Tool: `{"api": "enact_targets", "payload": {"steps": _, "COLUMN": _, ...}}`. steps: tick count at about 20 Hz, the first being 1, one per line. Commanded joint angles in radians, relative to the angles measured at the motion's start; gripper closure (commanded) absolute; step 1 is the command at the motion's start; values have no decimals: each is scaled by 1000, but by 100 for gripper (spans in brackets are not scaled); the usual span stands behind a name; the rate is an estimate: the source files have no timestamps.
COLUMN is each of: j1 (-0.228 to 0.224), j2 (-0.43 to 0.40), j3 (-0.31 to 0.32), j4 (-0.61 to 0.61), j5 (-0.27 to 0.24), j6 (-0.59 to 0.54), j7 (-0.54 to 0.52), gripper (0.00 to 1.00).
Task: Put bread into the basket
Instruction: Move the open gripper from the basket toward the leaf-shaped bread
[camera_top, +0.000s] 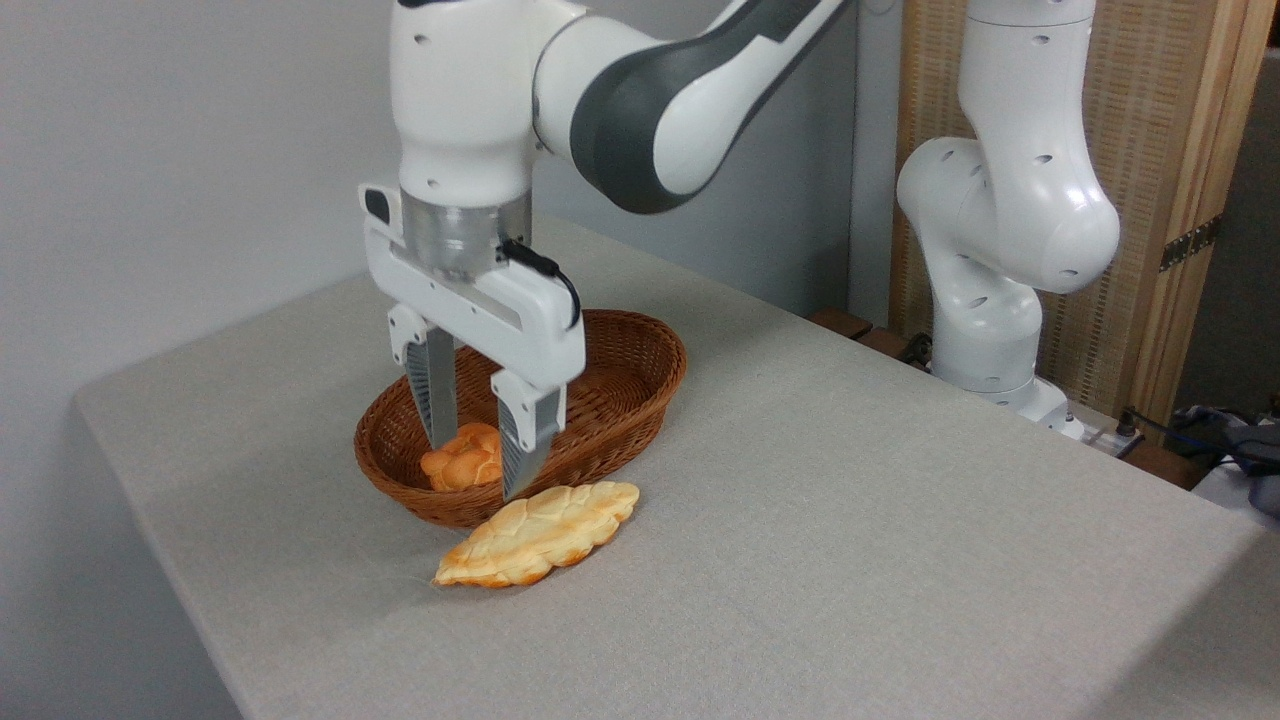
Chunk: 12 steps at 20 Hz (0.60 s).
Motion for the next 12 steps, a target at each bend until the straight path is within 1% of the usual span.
{"api": "enact_targets", "payload": {"steps": 1, "j1": -6, "j2": 13, "j3": 48, "j4": 3, "j5": -10, "j6": 47, "j7": -13, "gripper": 0}}
{"api": "enact_targets", "payload": {"steps": 2, "j1": -6, "j2": 23, "j3": 67, "j4": 5, "j5": -8, "j6": 63, "j7": -13, "gripper": 0}}
{"api": "enact_targets", "payload": {"steps": 3, "j1": -6, "j2": 36, "j3": 72, "j4": 3, "j5": -5, "j6": 85, "j7": -10, "gripper": 0}}
{"api": "enact_targets", "payload": {"steps": 8, "j1": -6, "j2": 93, "j3": 74, "j4": 5, "j5": -5, "j6": 194, "j7": -5, "gripper": 0}}
{"api": "enact_targets", "payload": {"steps": 12, "j1": -8, "j2": 119, "j3": 72, "j4": 5, "j5": -4, "j6": 229, "j7": -1, "gripper": 0}}
